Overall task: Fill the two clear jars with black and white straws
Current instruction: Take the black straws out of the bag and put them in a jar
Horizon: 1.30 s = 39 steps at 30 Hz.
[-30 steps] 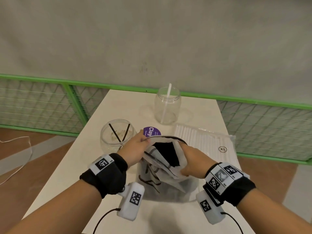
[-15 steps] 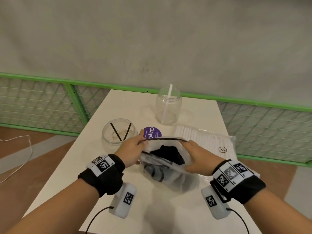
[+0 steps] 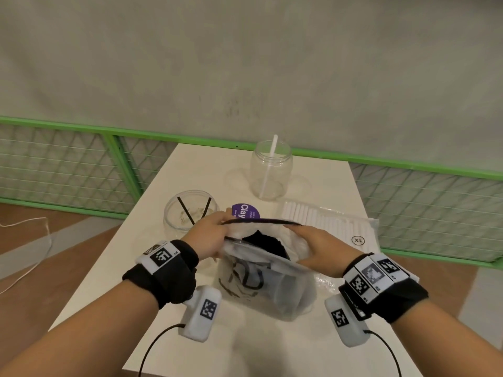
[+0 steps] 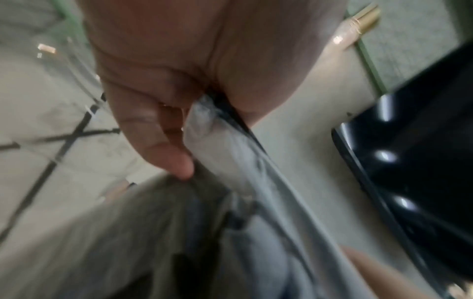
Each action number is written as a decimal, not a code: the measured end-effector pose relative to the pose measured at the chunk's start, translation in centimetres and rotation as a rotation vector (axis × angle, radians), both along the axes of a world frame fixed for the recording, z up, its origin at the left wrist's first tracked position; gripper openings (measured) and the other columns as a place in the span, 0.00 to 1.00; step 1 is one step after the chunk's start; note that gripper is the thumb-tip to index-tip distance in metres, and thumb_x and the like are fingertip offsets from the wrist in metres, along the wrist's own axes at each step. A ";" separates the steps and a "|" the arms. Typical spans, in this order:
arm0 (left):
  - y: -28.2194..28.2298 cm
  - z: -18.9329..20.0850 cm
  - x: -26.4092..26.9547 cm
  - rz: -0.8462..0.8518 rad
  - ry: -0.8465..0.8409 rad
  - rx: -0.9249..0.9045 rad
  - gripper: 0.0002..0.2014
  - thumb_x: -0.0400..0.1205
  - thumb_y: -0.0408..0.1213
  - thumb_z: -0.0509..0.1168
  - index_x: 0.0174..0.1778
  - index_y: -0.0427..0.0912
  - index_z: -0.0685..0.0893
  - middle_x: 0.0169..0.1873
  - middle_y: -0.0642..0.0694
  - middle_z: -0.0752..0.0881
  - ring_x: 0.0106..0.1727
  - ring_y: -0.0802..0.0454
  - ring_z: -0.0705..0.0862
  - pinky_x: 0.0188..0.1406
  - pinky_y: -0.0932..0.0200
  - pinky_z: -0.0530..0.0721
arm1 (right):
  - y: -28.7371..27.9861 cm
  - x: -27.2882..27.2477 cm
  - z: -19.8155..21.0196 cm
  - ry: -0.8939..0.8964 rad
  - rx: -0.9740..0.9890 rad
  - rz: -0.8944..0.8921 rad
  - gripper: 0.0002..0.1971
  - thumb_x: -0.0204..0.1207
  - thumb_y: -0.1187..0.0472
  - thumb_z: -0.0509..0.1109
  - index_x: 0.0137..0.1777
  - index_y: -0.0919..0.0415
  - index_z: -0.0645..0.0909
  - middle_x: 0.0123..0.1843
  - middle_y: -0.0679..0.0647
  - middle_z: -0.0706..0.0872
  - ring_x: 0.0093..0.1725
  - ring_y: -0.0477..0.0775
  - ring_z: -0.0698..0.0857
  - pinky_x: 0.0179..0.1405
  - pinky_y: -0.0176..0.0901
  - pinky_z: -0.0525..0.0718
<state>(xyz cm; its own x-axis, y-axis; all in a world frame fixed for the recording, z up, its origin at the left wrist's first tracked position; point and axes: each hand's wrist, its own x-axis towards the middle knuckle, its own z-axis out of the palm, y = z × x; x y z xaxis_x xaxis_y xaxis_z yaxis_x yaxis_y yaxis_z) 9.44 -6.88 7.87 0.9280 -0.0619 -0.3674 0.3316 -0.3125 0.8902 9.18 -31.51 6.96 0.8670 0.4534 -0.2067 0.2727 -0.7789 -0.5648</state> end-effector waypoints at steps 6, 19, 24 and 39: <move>-0.4 -0.6 1.0 -0.279 -0.029 0.014 0.26 0.68 0.49 0.65 0.66 0.58 0.78 0.75 0.53 0.70 0.77 0.57 0.64 0.78 0.53 0.60 | -0.1 -0.6 -0.5 0.063 -0.042 -0.025 0.42 0.70 0.55 0.77 0.81 0.47 0.60 0.77 0.47 0.71 0.76 0.48 0.69 0.70 0.35 0.66; -3.2 -2.1 3.1 -0.290 -0.016 0.109 0.25 0.70 0.52 0.65 0.63 0.52 0.81 0.68 0.51 0.73 0.75 0.51 0.65 0.78 0.45 0.60 | 0.0 -3.4 -0.3 -0.461 -0.097 0.028 0.36 0.67 0.25 0.59 0.75 0.35 0.66 0.80 0.32 0.62 0.84 0.49 0.46 0.79 0.60 0.49; -3.9 -1.9 2.6 -0.237 0.040 0.021 0.18 0.69 0.51 0.64 0.55 0.56 0.80 0.79 0.43 0.59 0.82 0.47 0.50 0.77 0.52 0.56 | 0.5 -3.2 -0.7 -0.236 -0.131 -0.012 0.57 0.54 0.20 0.65 0.82 0.41 0.50 0.83 0.40 0.50 0.83 0.48 0.48 0.80 0.57 0.54; -3.3 -2.4 2.3 -0.222 0.160 -0.132 0.19 0.70 0.42 0.65 0.57 0.44 0.85 0.62 0.36 0.80 0.58 0.45 0.83 0.60 0.49 0.81 | 1.5 -2.6 -1.1 -0.067 -0.133 0.020 0.53 0.52 0.29 0.77 0.77 0.44 0.61 0.68 0.41 0.74 0.65 0.46 0.71 0.64 0.45 0.75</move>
<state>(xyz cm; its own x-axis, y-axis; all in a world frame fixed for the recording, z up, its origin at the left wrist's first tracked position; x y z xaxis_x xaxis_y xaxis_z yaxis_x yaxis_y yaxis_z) 11.71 -10.23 5.48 0.8176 -0.3137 -0.4829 0.4069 -0.2785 0.8700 6.63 -30.02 5.88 0.8721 0.4431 -0.2077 0.3226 -0.8397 -0.4368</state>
